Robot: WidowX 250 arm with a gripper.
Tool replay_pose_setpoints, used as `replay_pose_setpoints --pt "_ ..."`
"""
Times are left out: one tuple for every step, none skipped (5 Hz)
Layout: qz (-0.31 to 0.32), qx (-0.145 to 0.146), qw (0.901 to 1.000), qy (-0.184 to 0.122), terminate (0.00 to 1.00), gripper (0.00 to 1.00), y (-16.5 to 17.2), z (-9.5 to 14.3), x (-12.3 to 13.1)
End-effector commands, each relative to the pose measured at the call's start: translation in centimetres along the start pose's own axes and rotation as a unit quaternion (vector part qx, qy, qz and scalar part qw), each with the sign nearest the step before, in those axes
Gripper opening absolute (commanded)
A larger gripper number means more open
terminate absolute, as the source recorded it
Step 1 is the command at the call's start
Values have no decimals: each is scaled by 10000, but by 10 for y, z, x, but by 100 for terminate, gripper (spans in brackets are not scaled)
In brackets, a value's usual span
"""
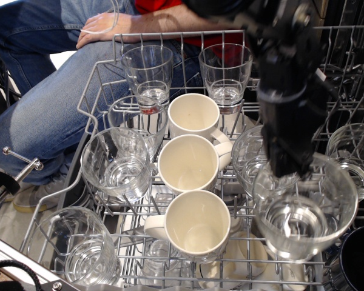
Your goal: Pick up glass cup
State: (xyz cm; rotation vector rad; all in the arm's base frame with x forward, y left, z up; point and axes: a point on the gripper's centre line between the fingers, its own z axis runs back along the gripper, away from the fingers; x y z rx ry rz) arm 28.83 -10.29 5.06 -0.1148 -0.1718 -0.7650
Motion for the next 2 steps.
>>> replay_pose_setpoints --pt "-65 -6 10000 54 0 0 11 64 33" --pt "-202 -12 9998 33 100 0 12 71 33"
